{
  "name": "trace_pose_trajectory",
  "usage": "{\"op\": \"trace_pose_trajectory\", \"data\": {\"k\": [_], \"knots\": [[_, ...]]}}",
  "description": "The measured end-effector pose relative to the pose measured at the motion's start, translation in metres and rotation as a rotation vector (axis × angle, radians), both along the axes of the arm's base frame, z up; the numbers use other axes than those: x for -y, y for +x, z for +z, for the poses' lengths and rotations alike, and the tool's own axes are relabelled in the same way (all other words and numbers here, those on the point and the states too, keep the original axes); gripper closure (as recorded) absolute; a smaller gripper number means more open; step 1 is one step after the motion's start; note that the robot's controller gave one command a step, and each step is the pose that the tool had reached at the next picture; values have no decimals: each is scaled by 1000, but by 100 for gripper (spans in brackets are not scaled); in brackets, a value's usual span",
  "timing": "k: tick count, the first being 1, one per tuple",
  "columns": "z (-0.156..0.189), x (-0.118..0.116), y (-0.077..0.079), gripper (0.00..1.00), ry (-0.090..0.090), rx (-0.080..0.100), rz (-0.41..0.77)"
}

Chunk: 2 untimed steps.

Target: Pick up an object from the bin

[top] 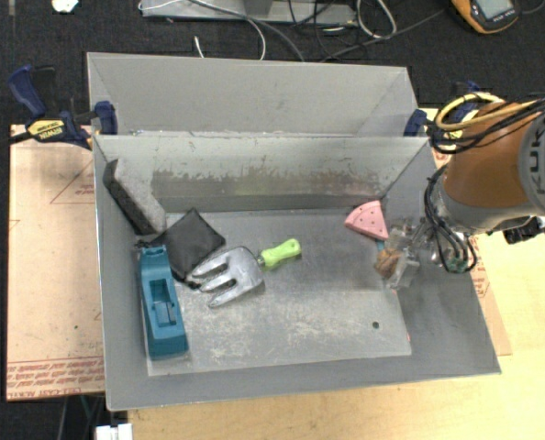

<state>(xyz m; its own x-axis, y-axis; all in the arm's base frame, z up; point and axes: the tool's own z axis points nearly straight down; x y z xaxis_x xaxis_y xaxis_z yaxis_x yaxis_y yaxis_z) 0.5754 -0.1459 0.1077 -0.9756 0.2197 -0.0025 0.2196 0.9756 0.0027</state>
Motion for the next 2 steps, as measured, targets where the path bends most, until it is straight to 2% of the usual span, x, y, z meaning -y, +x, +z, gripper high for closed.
{"op": "trace_pose_trajectory", "data": {"k": [1,2], "knots": [[47,1,3,100,-2,11,0],[77,0,3,100,-2,10,1]]}}
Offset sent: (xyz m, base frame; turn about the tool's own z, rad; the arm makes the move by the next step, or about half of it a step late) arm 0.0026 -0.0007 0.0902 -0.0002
